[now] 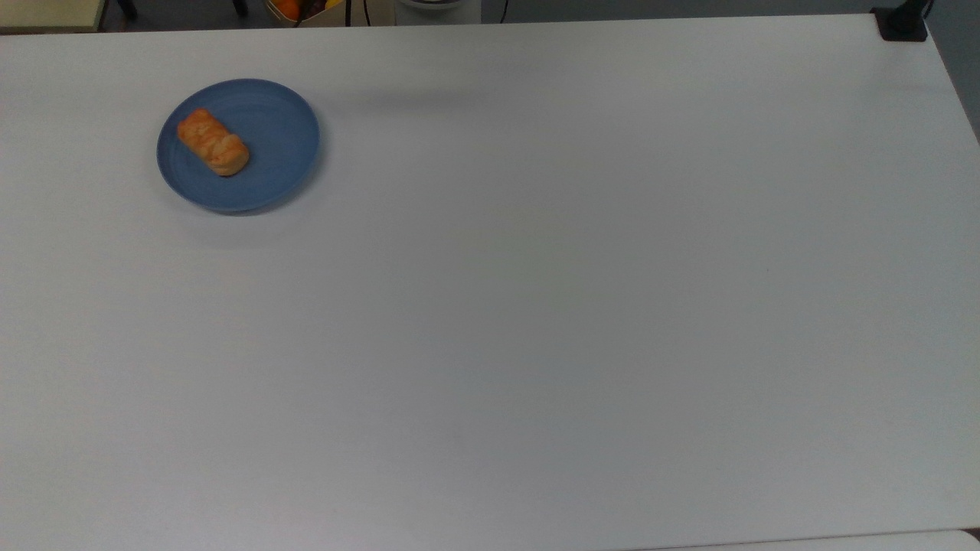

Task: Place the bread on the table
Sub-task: 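Move the open gripper over the orange bread roll on the blue plate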

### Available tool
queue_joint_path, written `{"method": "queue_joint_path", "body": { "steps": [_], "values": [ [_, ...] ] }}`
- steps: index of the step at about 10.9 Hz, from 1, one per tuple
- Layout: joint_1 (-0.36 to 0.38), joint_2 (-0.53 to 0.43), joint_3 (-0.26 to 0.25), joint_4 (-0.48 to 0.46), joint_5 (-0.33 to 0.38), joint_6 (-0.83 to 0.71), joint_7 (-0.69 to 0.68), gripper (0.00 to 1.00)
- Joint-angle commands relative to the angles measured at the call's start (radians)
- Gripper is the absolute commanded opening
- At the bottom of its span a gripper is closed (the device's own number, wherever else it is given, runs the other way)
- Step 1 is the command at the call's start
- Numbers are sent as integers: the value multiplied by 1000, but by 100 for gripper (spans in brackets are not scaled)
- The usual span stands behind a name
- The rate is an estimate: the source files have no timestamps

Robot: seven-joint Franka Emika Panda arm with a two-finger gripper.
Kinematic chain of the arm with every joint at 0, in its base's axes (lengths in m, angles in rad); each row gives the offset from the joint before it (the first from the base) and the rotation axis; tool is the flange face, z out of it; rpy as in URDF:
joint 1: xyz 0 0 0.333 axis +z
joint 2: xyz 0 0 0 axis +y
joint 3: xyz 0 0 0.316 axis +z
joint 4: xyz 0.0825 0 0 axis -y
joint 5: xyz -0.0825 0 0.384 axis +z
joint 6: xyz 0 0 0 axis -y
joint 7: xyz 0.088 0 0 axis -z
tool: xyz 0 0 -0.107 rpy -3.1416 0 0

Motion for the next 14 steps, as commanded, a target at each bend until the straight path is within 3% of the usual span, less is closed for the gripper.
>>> {"method": "queue_joint_path", "body": {
  "steps": [1,6,9,14],
  "values": [
    [-86,-1,3,-71,13,47,-186,100],
    [-220,9,-2,-236,8,251,-462,100],
    [-255,86,-28,-272,-1,358,-582,100],
    [-283,166,-28,-387,-87,593,-604,100]
  ]
}}
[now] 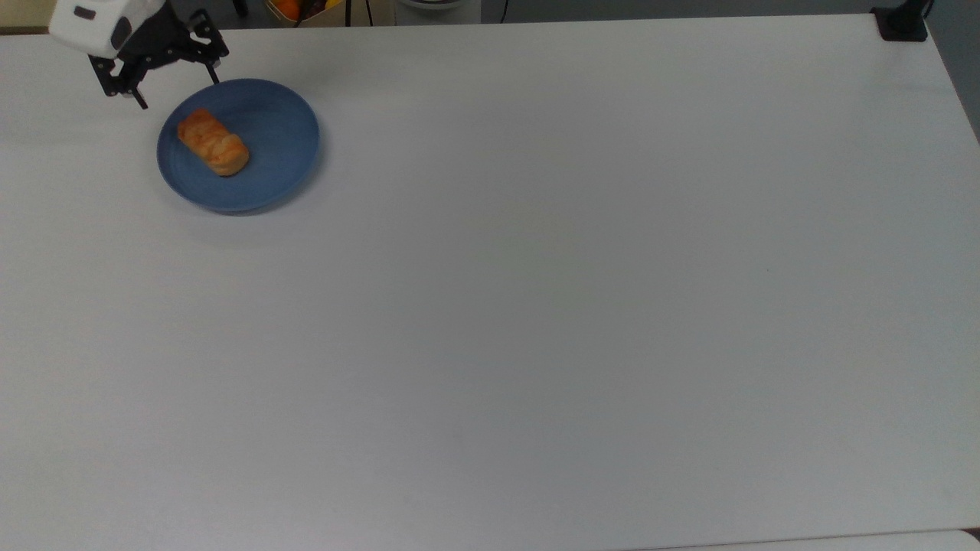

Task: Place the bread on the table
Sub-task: 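Lower the gripper and close it around the bread roll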

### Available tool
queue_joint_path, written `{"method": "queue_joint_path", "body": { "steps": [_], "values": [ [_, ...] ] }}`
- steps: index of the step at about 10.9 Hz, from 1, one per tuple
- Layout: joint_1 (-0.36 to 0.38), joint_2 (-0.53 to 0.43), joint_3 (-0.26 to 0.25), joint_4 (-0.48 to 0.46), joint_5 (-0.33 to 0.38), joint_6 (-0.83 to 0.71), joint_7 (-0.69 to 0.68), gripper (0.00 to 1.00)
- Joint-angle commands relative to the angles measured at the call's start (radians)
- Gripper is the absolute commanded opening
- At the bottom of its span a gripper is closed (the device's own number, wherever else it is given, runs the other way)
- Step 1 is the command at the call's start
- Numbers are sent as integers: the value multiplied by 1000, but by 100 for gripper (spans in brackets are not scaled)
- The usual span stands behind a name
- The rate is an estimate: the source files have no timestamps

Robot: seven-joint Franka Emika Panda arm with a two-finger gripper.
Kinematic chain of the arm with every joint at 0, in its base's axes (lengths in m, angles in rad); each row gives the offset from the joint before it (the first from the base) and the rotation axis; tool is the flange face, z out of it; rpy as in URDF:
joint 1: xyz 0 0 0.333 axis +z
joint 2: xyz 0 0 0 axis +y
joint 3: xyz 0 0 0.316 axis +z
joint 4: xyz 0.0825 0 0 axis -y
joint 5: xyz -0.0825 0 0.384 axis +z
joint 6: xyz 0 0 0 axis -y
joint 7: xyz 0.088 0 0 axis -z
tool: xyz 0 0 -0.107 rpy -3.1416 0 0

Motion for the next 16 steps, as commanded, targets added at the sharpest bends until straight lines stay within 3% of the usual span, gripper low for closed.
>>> {"method": "queue_joint_path", "body": {
  "steps": [1,7,11,12,14,16],
  "values": [
    [-6,40,-2,-49,-32,109,-21,100],
    [11,102,-2,-92,-32,200,-4,94],
    [12,109,-1,-90,-31,195,2,46],
    [12,108,-1,-89,-31,191,8,38],
    [12,91,-1,-81,-29,168,39,28],
    [37,79,6,-46,-32,94,182,28]
  ]
}}
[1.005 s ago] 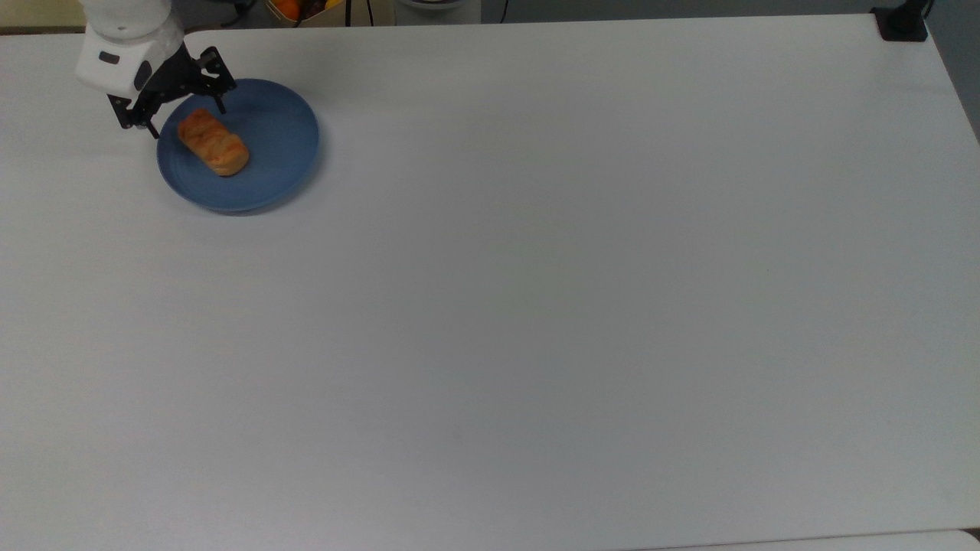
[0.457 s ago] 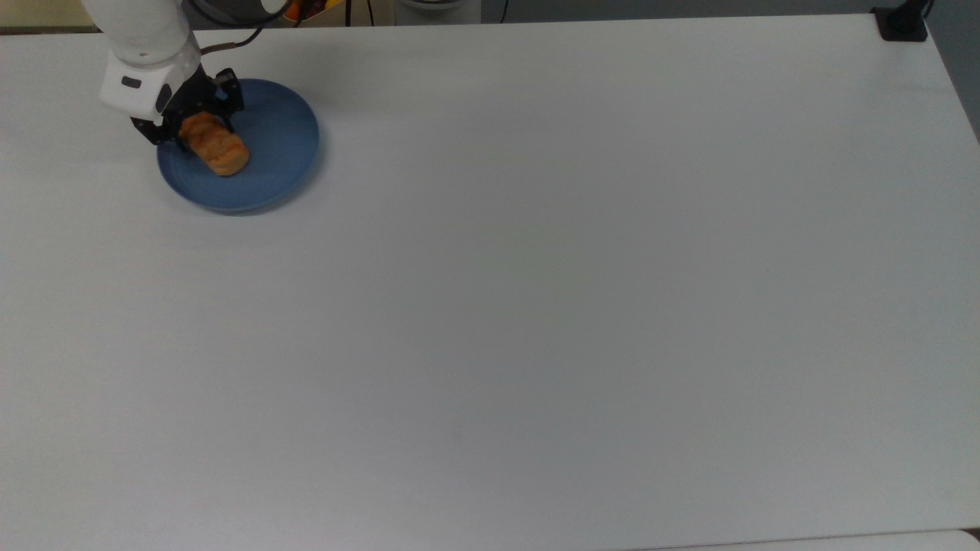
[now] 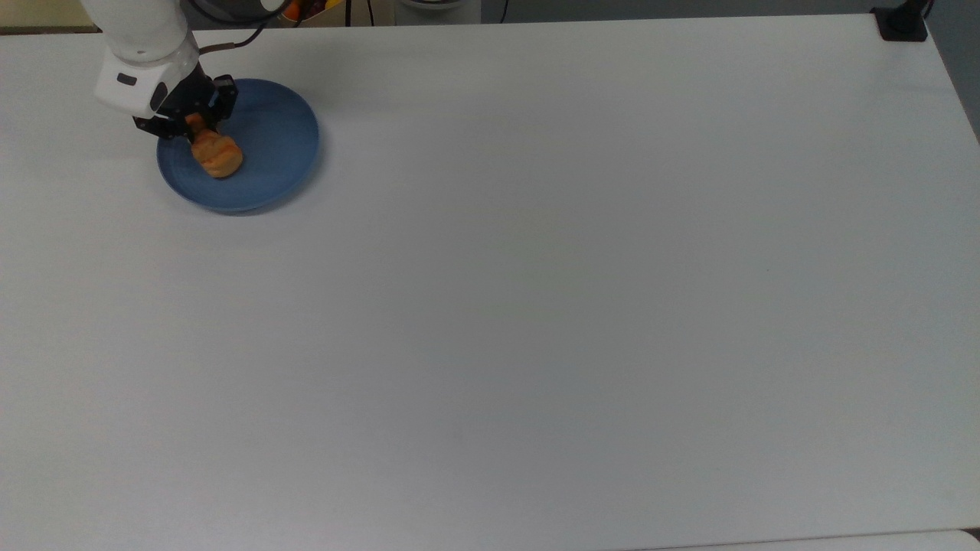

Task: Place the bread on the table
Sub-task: 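Lower the gripper and close it around the bread roll, then lift the bread roll off the plate and carry it across the table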

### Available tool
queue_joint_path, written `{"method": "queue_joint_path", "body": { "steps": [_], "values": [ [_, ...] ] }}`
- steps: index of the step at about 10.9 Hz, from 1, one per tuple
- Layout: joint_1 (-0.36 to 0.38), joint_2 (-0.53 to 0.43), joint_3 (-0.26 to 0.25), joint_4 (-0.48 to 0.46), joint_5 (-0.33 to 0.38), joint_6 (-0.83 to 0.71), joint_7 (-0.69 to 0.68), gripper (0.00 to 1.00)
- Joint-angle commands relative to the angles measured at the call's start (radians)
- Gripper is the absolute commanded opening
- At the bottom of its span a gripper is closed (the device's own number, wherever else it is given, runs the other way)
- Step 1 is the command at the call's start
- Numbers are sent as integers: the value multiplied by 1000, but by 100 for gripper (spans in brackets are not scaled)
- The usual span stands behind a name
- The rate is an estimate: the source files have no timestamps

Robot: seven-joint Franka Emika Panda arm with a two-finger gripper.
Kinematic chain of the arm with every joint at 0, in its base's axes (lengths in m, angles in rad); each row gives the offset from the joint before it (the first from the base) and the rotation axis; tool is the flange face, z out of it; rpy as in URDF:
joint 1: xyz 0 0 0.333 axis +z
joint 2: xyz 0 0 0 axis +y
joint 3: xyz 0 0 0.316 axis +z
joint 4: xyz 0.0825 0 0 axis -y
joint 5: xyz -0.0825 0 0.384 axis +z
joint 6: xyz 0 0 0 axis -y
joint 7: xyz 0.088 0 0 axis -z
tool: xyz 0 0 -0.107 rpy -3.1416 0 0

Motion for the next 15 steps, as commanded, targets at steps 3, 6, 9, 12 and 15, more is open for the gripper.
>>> {"method": "queue_joint_path", "body": {
  "steps": [3,6,9,12,15],
  "values": [
    [64,-100,4,35,-10,-151,349,28],
    [153,-163,9,53,-7,-240,567,24],
    [277,-191,55,87,9,-308,759,23],
    [302,-187,257,81,19,-297,973,24],
    [369,-184,362,79,97,-282,1093,24]
  ]
}}
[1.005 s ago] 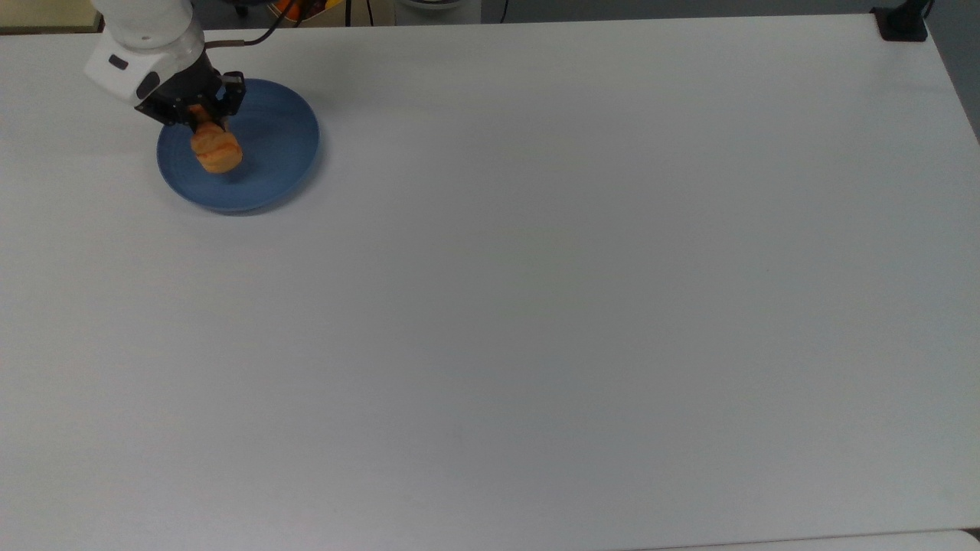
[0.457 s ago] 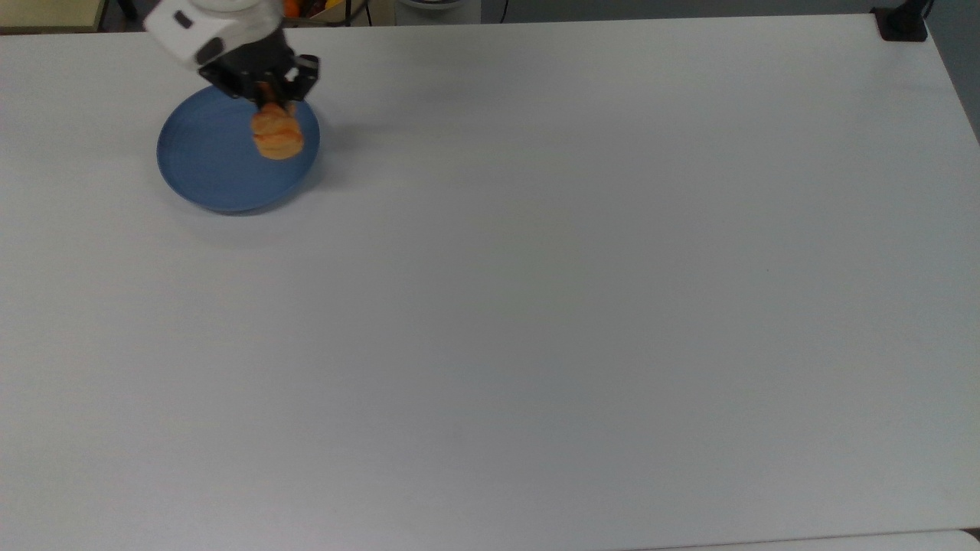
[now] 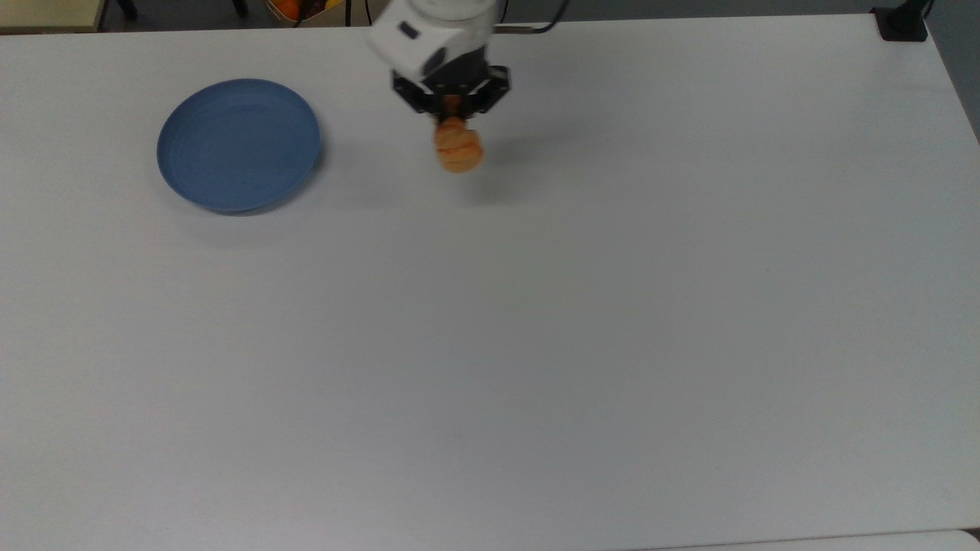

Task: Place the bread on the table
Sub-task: 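Lift the bread roll off the plate and carry it across the table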

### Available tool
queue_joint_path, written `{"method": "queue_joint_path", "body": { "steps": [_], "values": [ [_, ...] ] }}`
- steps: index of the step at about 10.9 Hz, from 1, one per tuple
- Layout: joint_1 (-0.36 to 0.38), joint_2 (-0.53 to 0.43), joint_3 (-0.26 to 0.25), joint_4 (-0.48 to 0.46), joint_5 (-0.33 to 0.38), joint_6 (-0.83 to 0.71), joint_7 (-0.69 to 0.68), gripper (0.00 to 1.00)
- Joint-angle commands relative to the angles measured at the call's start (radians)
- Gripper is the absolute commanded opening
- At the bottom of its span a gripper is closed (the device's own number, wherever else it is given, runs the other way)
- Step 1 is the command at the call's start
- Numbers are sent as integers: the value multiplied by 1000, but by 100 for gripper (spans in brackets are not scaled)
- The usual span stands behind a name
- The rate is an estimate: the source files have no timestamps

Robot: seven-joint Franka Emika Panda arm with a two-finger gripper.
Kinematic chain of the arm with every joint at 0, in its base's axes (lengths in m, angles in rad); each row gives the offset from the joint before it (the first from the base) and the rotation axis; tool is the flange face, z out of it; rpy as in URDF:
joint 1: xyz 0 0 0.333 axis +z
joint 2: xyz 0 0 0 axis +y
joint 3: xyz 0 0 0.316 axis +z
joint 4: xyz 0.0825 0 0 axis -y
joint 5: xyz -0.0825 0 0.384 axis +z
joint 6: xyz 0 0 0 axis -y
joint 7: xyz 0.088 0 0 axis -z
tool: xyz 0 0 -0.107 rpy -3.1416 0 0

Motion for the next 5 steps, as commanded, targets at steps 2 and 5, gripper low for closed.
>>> {"method": "queue_joint_path", "body": {
  "steps": [2,5],
  "values": [
    [86,-4,101,-31,49,55,173,24],
    [163,-2,170,-69,49,121,307,24]
  ]
}}
